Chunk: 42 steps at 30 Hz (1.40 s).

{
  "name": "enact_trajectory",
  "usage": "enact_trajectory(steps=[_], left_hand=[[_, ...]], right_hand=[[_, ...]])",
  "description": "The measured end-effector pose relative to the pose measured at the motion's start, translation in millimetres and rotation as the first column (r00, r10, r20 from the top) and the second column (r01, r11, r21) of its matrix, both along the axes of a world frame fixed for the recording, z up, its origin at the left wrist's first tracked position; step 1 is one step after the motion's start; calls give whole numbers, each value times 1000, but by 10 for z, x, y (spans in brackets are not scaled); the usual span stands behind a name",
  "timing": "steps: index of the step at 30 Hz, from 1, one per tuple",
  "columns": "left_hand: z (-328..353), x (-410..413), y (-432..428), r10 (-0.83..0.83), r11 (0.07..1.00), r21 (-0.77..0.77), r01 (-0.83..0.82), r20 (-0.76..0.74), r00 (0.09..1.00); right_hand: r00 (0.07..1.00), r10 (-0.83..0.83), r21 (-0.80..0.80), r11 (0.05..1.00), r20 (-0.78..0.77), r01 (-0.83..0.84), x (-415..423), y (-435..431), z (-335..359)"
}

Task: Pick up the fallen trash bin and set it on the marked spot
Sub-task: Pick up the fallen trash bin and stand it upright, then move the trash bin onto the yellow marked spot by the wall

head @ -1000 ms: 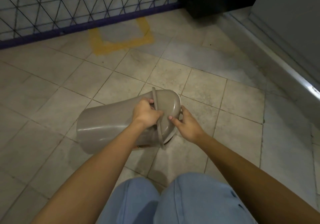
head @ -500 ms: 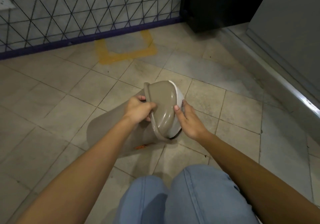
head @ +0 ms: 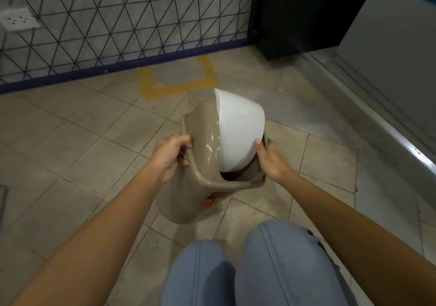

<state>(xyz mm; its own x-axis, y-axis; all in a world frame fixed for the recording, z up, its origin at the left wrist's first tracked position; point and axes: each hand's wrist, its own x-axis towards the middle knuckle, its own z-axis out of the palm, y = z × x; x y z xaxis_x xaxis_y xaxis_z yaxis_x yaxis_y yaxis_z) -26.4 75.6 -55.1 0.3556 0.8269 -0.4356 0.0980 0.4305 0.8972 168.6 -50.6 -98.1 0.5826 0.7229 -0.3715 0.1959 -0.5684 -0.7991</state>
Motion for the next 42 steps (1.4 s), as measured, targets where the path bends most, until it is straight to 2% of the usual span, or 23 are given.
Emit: enact_trajectory(steps=[2,6,16,24,31,37,42], left_hand=[[-29,-48,-6,-3,1000,-20,4,27,1000],[-91,-124,-10,14,999,-44,-12,47,999],[-308,-354,38,-9,1000,21,10,-4,1000],[-409,-428,-18,-3,1000,-11,2,-56,998],[-437,-426,-81,-38,999,14,39,-42,998],[-407,-487,-132,-144,979,134,155,-87,986],[-376,-619,-250,-307,893,279,354,-199,931]], right_hand=[[995,-10,-117,993,-103,-2,75,-25,33],[975,-23,-133,991,-219,-7,109,-38,110],[989,-23,-54,998,-143,16,-28,29,227],[990,47,-13,999,-132,-49,-96,-39,279],[991,88,26,996,-97,-86,-99,-152,249],[981,192,-7,981,32,-192,-130,-253,228],[916,320,-76,948,244,-311,-122,-304,213]])
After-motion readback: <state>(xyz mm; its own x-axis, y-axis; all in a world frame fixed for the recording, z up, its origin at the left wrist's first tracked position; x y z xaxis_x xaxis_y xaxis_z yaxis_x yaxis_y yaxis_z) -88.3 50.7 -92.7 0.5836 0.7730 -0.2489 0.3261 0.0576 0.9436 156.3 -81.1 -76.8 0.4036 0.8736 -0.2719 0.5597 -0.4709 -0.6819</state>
